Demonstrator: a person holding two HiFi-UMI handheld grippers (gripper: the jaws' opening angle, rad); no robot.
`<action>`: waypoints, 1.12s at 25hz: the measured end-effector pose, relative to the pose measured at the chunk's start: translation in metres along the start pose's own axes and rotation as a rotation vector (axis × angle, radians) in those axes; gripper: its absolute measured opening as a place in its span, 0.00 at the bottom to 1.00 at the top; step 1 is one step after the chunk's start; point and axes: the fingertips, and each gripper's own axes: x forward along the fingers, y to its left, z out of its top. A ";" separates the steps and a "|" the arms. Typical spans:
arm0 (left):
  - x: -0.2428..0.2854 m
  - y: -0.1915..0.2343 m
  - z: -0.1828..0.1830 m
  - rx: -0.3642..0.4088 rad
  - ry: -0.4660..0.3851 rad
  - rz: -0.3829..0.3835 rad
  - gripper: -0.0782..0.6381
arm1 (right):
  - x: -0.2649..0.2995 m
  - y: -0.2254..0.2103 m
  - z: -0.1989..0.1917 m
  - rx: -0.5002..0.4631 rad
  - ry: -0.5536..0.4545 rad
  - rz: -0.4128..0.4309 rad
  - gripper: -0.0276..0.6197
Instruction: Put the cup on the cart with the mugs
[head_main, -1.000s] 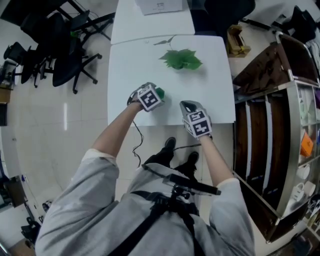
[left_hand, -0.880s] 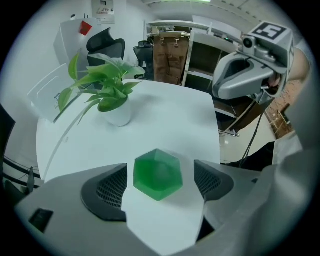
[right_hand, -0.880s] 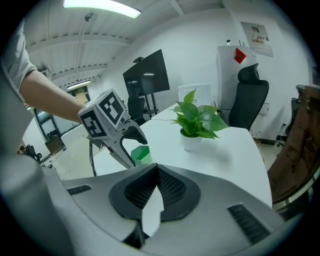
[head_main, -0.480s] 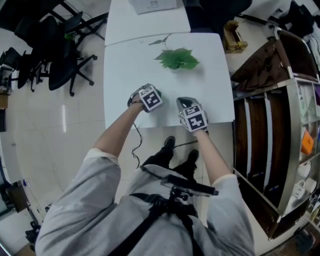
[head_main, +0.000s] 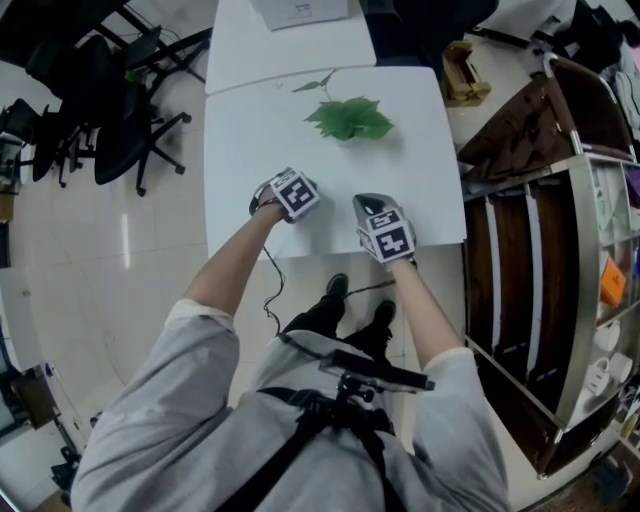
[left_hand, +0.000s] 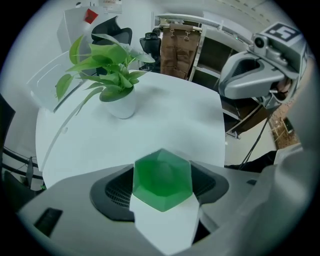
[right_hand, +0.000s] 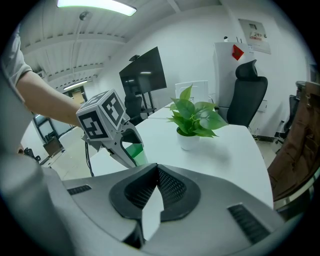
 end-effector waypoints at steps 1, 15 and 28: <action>-0.003 0.002 0.000 -0.001 0.005 0.005 0.57 | 0.000 0.000 0.000 0.001 -0.001 -0.001 0.05; -0.070 -0.031 0.044 0.155 -0.077 -0.092 0.57 | -0.036 -0.013 -0.001 0.032 -0.029 -0.074 0.05; -0.128 -0.111 0.139 0.445 -0.263 -0.210 0.57 | -0.133 -0.051 -0.016 0.200 -0.154 -0.275 0.05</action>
